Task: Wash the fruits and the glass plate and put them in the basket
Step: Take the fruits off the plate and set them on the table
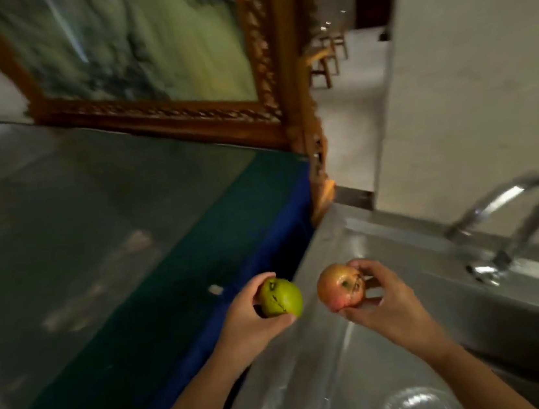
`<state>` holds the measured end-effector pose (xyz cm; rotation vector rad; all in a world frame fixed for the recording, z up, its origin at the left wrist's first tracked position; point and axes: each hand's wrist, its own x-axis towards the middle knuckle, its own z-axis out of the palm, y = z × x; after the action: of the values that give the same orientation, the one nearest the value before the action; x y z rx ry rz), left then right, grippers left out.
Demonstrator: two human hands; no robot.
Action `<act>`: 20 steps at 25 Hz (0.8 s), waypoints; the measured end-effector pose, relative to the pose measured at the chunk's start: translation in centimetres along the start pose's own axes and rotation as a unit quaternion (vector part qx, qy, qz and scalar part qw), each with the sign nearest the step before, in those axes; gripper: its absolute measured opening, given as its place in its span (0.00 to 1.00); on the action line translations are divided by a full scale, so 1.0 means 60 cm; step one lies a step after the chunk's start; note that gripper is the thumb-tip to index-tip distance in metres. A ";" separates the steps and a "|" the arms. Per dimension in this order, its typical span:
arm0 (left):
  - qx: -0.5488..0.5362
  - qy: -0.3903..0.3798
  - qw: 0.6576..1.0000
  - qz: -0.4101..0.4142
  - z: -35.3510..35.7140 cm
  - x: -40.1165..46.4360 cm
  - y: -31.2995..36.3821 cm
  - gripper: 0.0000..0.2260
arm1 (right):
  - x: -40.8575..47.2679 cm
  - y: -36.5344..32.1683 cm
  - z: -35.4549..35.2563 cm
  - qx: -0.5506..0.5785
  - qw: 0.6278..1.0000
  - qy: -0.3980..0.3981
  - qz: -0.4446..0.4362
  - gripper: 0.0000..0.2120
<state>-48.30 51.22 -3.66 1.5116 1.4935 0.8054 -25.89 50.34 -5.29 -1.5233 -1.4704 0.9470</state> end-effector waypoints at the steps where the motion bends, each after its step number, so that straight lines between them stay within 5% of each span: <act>1: 0.008 0.029 1.000 -0.005 -0.051 -0.001 0.000 0.28 | 0.023 -0.040 0.035 -0.002 1.000 -0.021 -0.009 0.30; 9: 0.101 0.176 0.978 -0.054 -0.357 0.045 -0.120 0.27 | 0.171 -0.201 0.371 -0.050 0.992 -0.102 -0.057 0.32; 16: 0.084 0.191 0.973 -0.098 -0.386 0.123 -0.246 0.30 | 0.238 -0.155 0.508 -0.144 0.981 -0.130 -0.026 0.33; 20: -0.025 0.186 0.975 -0.123 -0.379 0.118 -0.282 0.34 | 0.236 -0.138 0.514 -0.125 0.982 -0.138 -0.035 0.33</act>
<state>-75.52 59.97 -9.56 1.1484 1.8746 1.0045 -56.82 65.94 -9.84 -1.5484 -1.8881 0.9912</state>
